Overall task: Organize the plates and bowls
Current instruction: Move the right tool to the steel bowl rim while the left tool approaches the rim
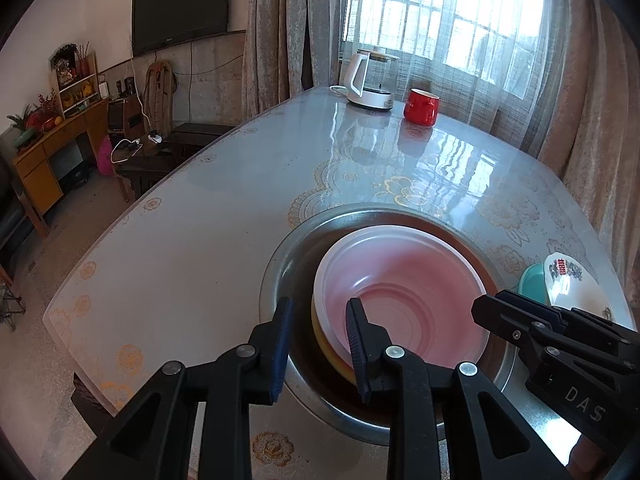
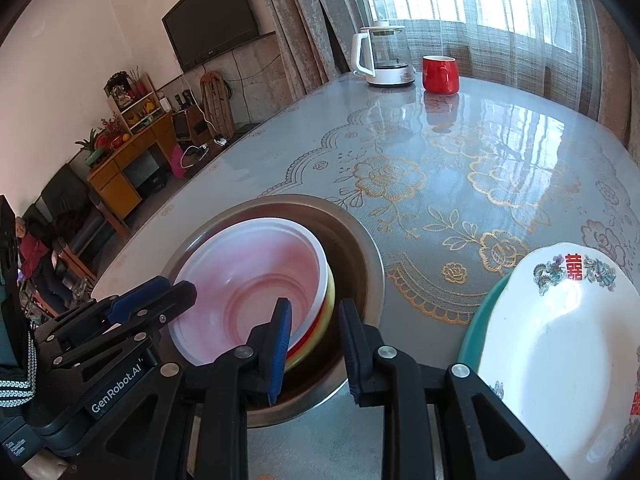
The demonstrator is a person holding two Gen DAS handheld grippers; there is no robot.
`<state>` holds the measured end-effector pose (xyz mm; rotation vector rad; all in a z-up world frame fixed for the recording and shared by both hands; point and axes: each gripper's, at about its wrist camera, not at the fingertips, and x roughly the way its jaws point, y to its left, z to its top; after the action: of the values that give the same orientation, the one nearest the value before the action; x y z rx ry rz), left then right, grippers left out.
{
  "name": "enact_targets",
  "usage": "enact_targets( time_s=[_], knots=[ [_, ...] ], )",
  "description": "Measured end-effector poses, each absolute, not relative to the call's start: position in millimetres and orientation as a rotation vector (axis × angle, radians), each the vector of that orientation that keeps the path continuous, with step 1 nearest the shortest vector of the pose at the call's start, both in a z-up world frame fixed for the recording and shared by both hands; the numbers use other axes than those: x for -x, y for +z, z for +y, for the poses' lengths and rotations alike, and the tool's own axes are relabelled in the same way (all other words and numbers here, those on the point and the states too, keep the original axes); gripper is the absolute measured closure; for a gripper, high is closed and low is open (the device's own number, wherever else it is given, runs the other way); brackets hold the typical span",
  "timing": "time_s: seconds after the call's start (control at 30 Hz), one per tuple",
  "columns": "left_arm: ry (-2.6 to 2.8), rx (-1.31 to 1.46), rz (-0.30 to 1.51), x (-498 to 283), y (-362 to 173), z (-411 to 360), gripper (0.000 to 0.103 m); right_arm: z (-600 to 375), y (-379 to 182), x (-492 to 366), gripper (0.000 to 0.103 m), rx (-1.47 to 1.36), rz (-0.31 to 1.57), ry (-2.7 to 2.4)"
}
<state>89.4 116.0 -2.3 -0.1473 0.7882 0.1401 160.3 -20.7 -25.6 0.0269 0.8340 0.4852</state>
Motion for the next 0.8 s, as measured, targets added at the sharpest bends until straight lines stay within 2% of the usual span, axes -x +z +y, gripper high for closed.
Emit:
enact_targets(
  time_s=[0.23,0.8],
  knots=[
    [0.142,0.159,0.779,-82,0,118,0.074,-27,-22,-152,0.074,-0.046,0.808,0.474],
    [0.14,0.189,0.782,-72,1,123,0.073,-50,-33,-145,0.073,-0.117,0.832,0.432]
  ],
)
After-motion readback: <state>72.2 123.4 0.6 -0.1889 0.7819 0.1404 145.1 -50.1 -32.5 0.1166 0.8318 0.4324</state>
